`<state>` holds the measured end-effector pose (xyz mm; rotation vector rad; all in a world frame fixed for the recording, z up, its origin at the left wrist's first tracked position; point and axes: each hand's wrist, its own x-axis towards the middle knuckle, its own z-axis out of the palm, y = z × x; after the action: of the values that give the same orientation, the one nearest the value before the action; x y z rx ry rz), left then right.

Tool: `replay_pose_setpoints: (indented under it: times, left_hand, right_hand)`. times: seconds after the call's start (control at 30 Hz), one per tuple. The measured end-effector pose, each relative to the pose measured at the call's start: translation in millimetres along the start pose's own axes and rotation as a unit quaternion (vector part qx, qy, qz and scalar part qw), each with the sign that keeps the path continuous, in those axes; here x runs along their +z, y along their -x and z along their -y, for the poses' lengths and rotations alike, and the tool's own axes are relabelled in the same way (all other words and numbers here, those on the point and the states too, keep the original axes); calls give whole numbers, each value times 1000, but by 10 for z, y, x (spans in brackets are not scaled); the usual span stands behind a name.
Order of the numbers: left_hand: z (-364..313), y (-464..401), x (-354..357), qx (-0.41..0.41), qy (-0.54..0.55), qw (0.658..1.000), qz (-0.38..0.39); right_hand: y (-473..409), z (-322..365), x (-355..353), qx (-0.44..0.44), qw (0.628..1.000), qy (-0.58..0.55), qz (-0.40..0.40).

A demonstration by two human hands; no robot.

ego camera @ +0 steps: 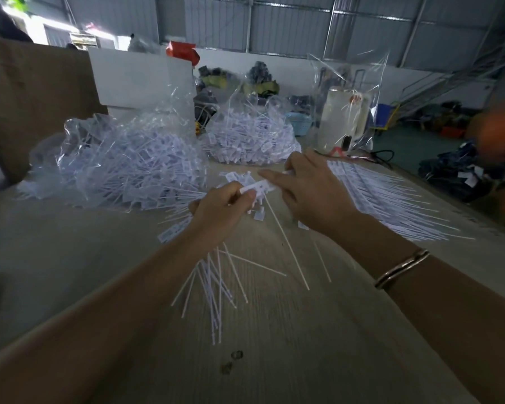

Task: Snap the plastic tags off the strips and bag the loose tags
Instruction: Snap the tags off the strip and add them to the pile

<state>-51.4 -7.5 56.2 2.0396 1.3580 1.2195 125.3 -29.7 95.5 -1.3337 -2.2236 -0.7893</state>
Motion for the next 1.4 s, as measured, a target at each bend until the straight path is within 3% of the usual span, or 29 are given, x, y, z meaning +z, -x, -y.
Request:
replay_pose_setpoints:
  times: [0.17,0.37,0.5,0.67,0.8,0.9,1.07,1.17,1.27,1.4]
  left_hand:
    - [-49,71,-62,72,11,997,-37]
    - [-30,106,-31,39,17,998,-41]
    - [15,141,-81,43,42,997,-38]
    - [90,112,-319,58,128,989,-49]
    - [42,141,-493,115,251,961,-14]
    - [5,172,-554,139,313,939,23]
    - [121,244,-504,104,229,968,17]
    - [257,318,-383,73,118,989,44]
    - [332,355,-299,87,-54,992,73]
    - [304,365,-273,120,-64,986,100]
  right_hand:
    - [5,47,233,19,989,-131,62]
    - [-252,52,311,-1,980,-179,81]
    - [-340,96,210,-30,987,-143,65]
    - [-314,139,-130,-65,998,-7,-8]
    - [-295,301,-481,-101,990,53,-85]
    - [-254,490,-649,-113,989,66,-65]
    - [-81,611,-463,-30,997,-47,55]
    - [115,582,-163,8,990,-90,109]
    - [344,524,99,35,988,-116,97]
    - [484,470,253,93,970,-195,113]
